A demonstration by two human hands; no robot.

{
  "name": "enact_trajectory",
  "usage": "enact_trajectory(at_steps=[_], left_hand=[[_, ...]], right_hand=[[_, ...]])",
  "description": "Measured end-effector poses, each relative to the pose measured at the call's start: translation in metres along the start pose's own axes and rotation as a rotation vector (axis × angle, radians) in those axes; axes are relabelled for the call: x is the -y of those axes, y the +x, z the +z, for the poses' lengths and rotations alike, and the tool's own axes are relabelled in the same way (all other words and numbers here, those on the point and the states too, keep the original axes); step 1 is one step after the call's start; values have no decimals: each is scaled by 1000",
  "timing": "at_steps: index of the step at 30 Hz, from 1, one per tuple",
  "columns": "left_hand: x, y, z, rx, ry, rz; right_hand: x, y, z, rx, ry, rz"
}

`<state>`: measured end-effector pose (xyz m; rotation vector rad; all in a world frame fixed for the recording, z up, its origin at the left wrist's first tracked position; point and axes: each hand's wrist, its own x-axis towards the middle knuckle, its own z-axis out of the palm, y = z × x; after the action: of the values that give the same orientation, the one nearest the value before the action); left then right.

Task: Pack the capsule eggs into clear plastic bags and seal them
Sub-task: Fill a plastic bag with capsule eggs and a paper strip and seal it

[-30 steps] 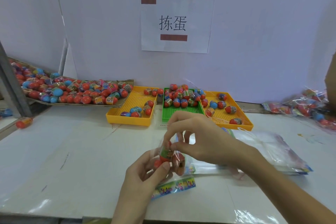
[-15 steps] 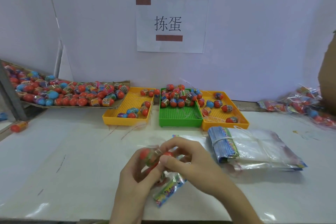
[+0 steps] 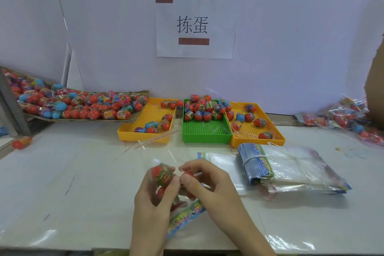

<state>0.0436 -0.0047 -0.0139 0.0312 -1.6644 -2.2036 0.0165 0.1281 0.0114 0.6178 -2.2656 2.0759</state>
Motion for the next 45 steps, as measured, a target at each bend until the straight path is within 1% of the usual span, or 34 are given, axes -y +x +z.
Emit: enact_trajectory(at_steps=[2, 3, 8, 10, 12, 15, 16, 18, 20, 22, 23, 25, 27, 29, 31, 32, 34, 36, 38, 41, 45], left_hand=[[0, 1, 0, -42, -28, -34], [1, 2, 0, -56, -43, -51], [5, 5, -1, -54, 16, -95], [3, 4, -2, -33, 50, -86], [1, 2, -2, -4, 82, -85], [1, 2, -3, 59, 113, -85], [0, 2, -2, 79, 115, -83], [-2, 2, -1, 108, 108, -69], [-2, 2, 0, 117, 96, -70], [-2, 2, 0, 106, 86, -67], [-2, 2, 0, 108, 88, -66], [-1, 2, 0, 126, 105, -64], [-1, 1, 0, 150, 123, -61], [-2, 1, 1, 159, 146, -56], [-2, 0, 1, 161, 164, -45], [-2, -1, 1, 164, 172, -42], [-3, -2, 1, 167, 186, -39], [-3, -3, 2, 167, 212, -32], [-4, -4, 3, 163, 225, -29], [-7, -4, 5, 150, 205, -31], [-6, -3, 4, 177, 222, -18]], right_hand=[[4, 2, -6, 19, -40, 19], [6, 4, -12, -2, -72, 9], [27, 39, -62, -237, -277, -112], [29, 63, -91, -345, -416, -109], [26, 88, -123, -408, -627, -20], [7, 114, -174, -378, -1043, 281], [-2, 117, -186, -354, -1114, 373], [-14, 120, -198, -320, -1123, 460], [-20, 119, -200, -318, -1100, 469], [-21, 118, -197, -332, -1130, 455], [-19, 117, -195, -370, -1139, 420], [-13, 114, -188, -496, -1100, 279], [0, 111, -178, -565, -960, 108], [22, 106, -164, -524, -721, -3], [51, 96, -144, -435, -503, -112], [66, 90, -132, -368, -430, -180], [91, 75, -106, -151, -377, -288], [105, 62, -80, 82, -441, -341], [106, 56, -59, 198, -587, -408], [98, 59, -42, 239, -759, -444], [88, 61, -46, 284, -848, -403]])
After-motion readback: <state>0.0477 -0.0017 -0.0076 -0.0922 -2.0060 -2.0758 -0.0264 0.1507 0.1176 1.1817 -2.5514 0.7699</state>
